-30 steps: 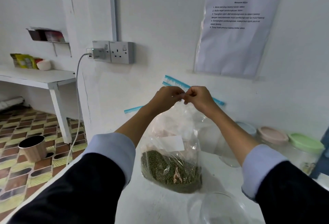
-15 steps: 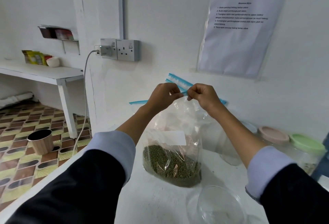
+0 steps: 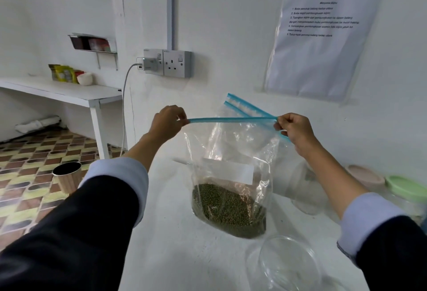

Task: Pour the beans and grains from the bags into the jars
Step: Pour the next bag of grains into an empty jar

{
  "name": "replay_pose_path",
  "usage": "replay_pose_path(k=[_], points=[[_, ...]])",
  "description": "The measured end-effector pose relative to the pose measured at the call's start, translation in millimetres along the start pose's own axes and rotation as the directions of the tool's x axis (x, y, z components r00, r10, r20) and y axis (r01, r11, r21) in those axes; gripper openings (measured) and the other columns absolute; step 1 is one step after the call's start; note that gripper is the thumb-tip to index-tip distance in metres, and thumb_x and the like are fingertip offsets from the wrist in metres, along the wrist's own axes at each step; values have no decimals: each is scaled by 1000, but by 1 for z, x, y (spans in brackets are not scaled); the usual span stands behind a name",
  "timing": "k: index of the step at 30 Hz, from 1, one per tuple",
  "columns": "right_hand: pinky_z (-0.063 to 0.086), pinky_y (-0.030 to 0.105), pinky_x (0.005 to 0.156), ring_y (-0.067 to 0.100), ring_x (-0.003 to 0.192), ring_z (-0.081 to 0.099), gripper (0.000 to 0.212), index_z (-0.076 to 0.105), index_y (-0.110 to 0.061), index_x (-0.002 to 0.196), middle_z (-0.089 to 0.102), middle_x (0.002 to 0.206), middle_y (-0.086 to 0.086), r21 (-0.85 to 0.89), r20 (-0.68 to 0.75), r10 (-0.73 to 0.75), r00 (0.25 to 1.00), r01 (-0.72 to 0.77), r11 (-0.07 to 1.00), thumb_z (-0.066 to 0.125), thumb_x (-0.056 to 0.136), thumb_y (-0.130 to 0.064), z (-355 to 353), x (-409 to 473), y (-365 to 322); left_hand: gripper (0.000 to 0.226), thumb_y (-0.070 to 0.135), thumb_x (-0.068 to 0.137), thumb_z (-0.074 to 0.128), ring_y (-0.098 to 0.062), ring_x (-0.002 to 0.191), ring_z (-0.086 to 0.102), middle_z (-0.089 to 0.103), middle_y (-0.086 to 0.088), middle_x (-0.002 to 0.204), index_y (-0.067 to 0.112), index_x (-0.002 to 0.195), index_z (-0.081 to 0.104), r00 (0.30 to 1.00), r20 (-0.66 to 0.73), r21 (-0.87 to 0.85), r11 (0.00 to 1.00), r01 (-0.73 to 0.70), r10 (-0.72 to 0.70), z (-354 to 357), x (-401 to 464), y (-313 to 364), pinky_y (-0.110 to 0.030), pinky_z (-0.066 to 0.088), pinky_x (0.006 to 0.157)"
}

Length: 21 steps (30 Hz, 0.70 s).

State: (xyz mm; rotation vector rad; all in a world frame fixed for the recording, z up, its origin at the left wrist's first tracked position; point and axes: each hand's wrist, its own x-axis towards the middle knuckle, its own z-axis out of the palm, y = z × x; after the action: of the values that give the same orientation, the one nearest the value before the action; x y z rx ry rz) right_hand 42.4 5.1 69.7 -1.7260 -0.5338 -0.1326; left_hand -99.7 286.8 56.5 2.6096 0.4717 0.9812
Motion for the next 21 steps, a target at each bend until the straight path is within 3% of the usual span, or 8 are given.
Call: replay_pose_path(k=[4,6,8,10,12,14,18,21], points=[[44,21,67,9,63,55,29,56,-12,68,62,66,1,46,-2,29,1000,-29,999,50,95,-4,0,-3,5,16,20,86,67,-28,96,55,60,-11,99,5,92,67,1000,-14,6,1000,17,-17,-2,0,-7,-38,45,78],[48,24,68,12,64,59,26,55,-11,73,63,71,5,145,22,81,996,-83,986,46,97,-5,2,-5,3,25,15,83,71,-31,106,49,52,-16,113,2,102,62,998,-56,-6,999,34,-35,1,-1,-1,-40,46,86],[51,25,64,14,61,65,23,54,-10,79,68,69,4,251,96,110,989,-131,959,42,97,-4,2,-8,1,46,14,79,75,-32,111,41,41,-19,123,-1,114,50,984,-107,-26,990,140,-142,4,-2,9,-37,43,90],[54,27,61,16,61,69,19,55,-8,85,70,65,4,319,192,115,975,-172,932,40,96,-5,5,-13,0,41,18,83,71,-30,96,48,47,-20,113,-4,109,48,959,-103,-127,960,251,-264,5,-5,22,-32,45,79],[56,29,60,22,65,70,18,55,-7,90,71,68,8,390,300,128,945,-244,888,37,95,-5,11,-18,-2,31,31,93,58,-22,65,54,56,-14,84,1,88,53,922,83,-365,849,382,-379,5,-11,40,-25,49,54],[57,33,63,31,72,71,19,52,-8,86,73,80,13,432,442,131,888,-338,836,34,93,-6,18,-23,-4,45,42,96,48,-19,49,53,54,-9,66,3,74,52,853,285,-533,667,521,-438,11,-17,56,-21,47,38],[53,46,82,42,94,65,24,49,-10,76,65,109,22,311,682,112,723,-424,851,32,92,-10,36,-35,-5,31,26,99,47,-23,48,61,57,-12,70,-1,85,51,751,514,-620,426,659,-415,26,-32,75,-24,52,40],[55,42,74,33,83,66,38,53,-6,74,65,103,17,145,765,154,626,-400,905,33,100,-25,52,-44,-7,16,4,95,47,-22,53,62,59,-13,71,-1,80,52,724,558,-661,311,683,-405,27,-38,75,-25,54,44]])
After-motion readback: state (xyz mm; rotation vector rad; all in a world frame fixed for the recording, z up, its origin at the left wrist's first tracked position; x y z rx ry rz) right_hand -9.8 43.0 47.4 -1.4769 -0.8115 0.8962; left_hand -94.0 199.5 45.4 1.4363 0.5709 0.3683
